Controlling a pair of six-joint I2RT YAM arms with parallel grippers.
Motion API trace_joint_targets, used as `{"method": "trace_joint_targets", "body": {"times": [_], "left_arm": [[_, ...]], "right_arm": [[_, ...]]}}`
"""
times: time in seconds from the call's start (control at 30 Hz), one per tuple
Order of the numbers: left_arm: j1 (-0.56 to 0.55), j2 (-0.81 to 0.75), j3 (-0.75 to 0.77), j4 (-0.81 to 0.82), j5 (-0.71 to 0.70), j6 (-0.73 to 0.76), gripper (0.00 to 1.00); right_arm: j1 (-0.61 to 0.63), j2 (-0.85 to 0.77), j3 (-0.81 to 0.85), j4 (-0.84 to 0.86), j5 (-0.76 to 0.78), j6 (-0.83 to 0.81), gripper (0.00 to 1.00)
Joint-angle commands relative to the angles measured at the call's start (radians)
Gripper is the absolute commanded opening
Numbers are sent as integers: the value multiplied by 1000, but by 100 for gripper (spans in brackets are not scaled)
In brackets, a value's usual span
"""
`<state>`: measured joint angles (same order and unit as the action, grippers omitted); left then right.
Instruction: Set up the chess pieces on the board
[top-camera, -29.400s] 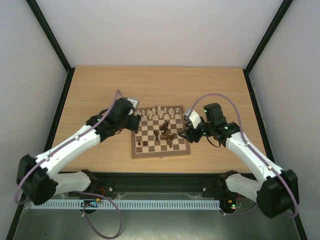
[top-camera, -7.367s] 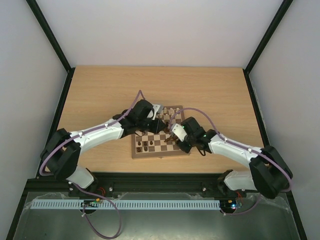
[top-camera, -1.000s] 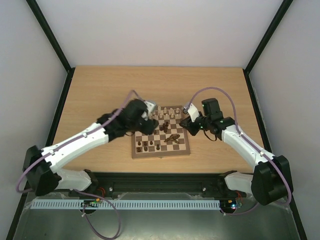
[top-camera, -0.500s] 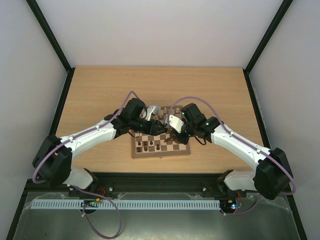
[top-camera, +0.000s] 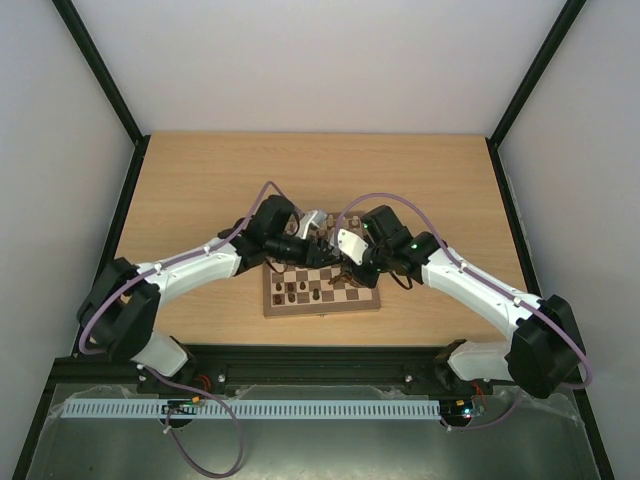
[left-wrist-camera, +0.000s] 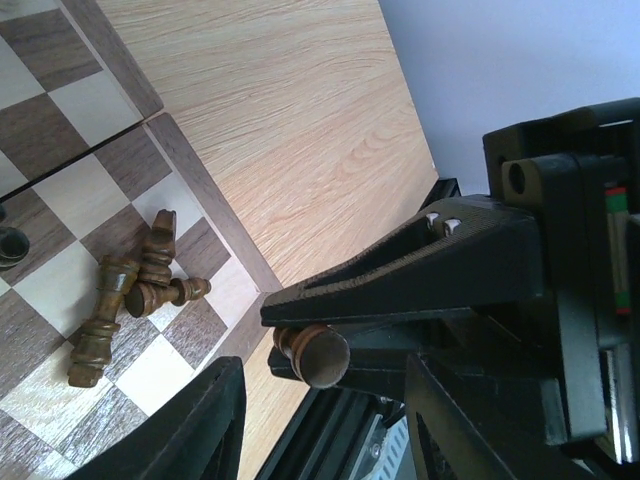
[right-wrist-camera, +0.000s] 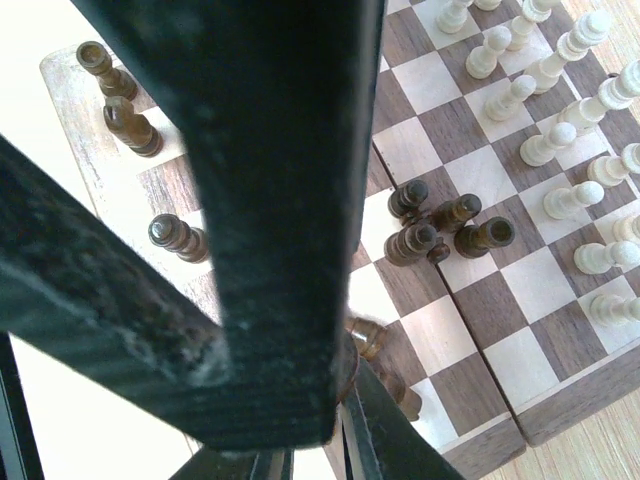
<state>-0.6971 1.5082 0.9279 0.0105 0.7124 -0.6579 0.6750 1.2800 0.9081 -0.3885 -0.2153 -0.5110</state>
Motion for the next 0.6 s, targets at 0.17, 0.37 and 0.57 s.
{"method": "trace_joint_targets", "body": {"times": [0.17,0.37,0.57], "left_arm": [[-26,58,18,57,25,-35,46],[-49,98,32,49,23,-33,37],[-55,104,26,33,18,-28,27]], "right_arm": [[7,-24,3,-34,-41,14,12],[7,-47,-8,-27,-35,20,12],[6,-59,-17,-8,6,42,13]]}}
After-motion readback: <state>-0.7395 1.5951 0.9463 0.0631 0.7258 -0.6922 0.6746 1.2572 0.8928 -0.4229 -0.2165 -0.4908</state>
